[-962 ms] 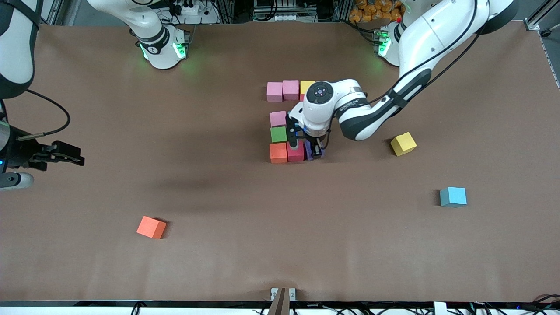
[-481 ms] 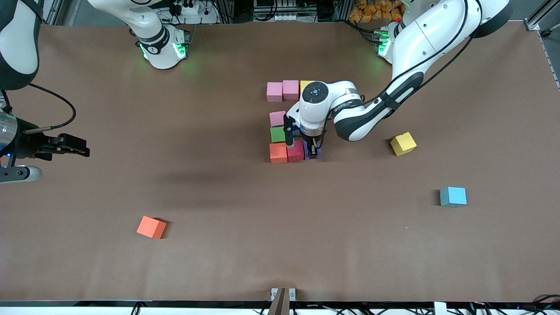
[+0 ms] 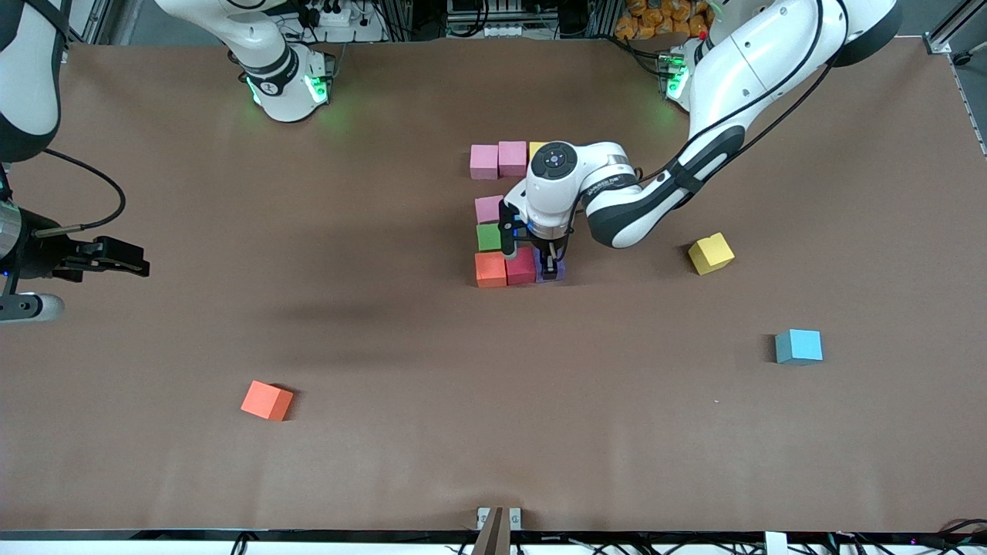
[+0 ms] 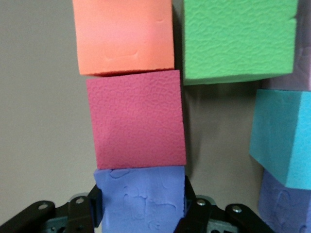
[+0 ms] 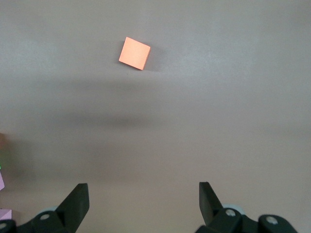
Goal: Form number 2 with 11 blocks
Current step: 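Lower the blue cube below the red cube and open the left gripper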
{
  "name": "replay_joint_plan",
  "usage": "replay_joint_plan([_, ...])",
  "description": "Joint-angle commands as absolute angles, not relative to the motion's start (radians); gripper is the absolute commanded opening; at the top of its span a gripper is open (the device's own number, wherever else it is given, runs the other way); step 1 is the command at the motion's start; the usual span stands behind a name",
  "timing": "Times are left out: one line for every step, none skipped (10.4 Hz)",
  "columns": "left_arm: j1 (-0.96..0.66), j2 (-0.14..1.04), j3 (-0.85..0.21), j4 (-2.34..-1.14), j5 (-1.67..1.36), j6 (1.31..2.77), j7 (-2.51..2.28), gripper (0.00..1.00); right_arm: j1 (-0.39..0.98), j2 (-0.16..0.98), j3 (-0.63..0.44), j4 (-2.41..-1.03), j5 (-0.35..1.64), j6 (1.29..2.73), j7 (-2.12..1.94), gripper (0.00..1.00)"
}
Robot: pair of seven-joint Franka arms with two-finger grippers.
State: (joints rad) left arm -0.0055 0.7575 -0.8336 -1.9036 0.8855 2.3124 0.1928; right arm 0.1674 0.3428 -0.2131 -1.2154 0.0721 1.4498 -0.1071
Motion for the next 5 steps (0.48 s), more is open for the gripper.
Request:
replay_joint_plan([-0.035, 0.769, -0.815, -1.885, 0.916, 2.321, 0.199, 0.33, 0.172, 0.330, -0.187, -1.223, 0.049, 1.443, -0.016, 1.00])
replay_joint_plan([-0.035, 0.769, -0.815, -1.882, 0.916, 2.321, 0.199, 0.44, 0.172, 0.327, -0.187, -1.223, 0.057, 1.443, 0.035, 1.00])
replay_joint_plan([-0.035, 0.769, -0.805, -1.881, 0.914, 2.321, 0.198, 0.99, 0.172, 0.327, -0.187, -1.223, 0.049, 1.443, 0.031, 1.00])
replay_joint_plan([-0.034, 0.769, -0.802, -1.882, 0.914, 2.321, 0.195, 1.00, 0.172, 0.327, -0.187, -1.223, 0.049, 1.443, 0.029, 1.00])
replay_joint_plan([-0.029, 0.765, -0.802, -1.884, 0.914, 2.321, 0.198, 1.00, 0.173, 0.327, -0.187, -1.223, 0.051, 1.443, 0.029, 1.00])
